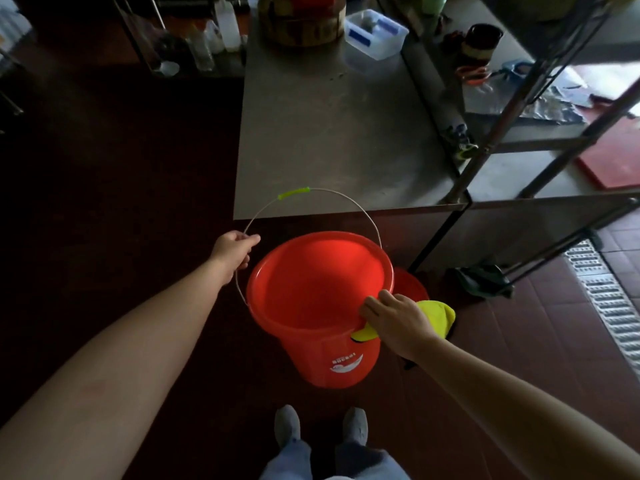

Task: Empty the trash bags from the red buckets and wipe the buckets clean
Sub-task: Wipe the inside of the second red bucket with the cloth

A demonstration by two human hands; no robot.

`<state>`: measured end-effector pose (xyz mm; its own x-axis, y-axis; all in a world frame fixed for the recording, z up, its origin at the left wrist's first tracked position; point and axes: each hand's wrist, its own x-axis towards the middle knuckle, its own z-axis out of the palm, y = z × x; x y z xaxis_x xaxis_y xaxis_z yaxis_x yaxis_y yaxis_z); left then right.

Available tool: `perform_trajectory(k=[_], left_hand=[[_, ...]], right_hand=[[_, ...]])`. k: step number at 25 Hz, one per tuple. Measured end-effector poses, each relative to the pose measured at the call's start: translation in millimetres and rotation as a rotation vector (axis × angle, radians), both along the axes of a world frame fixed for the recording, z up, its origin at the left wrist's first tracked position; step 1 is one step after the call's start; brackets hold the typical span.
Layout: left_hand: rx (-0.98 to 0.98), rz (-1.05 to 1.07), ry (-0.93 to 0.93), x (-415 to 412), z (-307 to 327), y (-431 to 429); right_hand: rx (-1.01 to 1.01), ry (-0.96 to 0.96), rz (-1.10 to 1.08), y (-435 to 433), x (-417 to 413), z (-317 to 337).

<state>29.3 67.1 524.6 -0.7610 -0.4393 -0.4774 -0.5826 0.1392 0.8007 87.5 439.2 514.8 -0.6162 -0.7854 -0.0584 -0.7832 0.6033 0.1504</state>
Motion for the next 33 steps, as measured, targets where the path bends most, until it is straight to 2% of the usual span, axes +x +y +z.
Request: perform_trajectory(k=[4,7,10,12,16,19,22,26,29,33], left_hand=[[-0.052,-0.301,0.13,-31.4,42.7,38.2],[-0.125,-0.574,0.051,-35.0,47.1,83.8],[-0.262,-0.732,0.024,-25.1,24.7,117.0],[-0.348,-0.773,-0.002,-18.0,11.1,125.5],[-0.357,-0.834,-0.061,-0.4,-13.0,135.6],[-0.358,-0.863,-0.035,6.3,-35.6,141.0],[-0.426,-0.881,0.026,6.3,-69.3,136.2],[-0.458,-0.816,0.041,-1.3,-131.3,111.3],[-0.517,-0.868,0.051,-16.7,-182.8,91.8],[-0.499,-0.856,0.02,-33.3,-262.8,66.9]], right_hand=[[0.083,-0.044,-0.015,-7.1,0.4,-7.9],[0.167,-0.133,-0.126,-11.7,-1.1,-16.2],[0.254,-0.21,-0.236,-15.5,-2.2,-20.3],[0.236,-0.206,-0.305,-14.8,-4.0,-20.7],[0.122,-0.215,-0.448,-19.3,-14.7,-9.7],[0.051,-0.209,-0.386,-32.6,-33.2,-19.2],[0.061,-0.348,-0.408,-52.9,-51.7,-42.0],[0.058,-0.389,-0.415,-82.3,-75.5,-99.5],[0.067,-0.42,-0.455,-103.4,-94.6,-153.5],[0.078,-0.449,-0.456,-131.6,-113.1,-225.0]])
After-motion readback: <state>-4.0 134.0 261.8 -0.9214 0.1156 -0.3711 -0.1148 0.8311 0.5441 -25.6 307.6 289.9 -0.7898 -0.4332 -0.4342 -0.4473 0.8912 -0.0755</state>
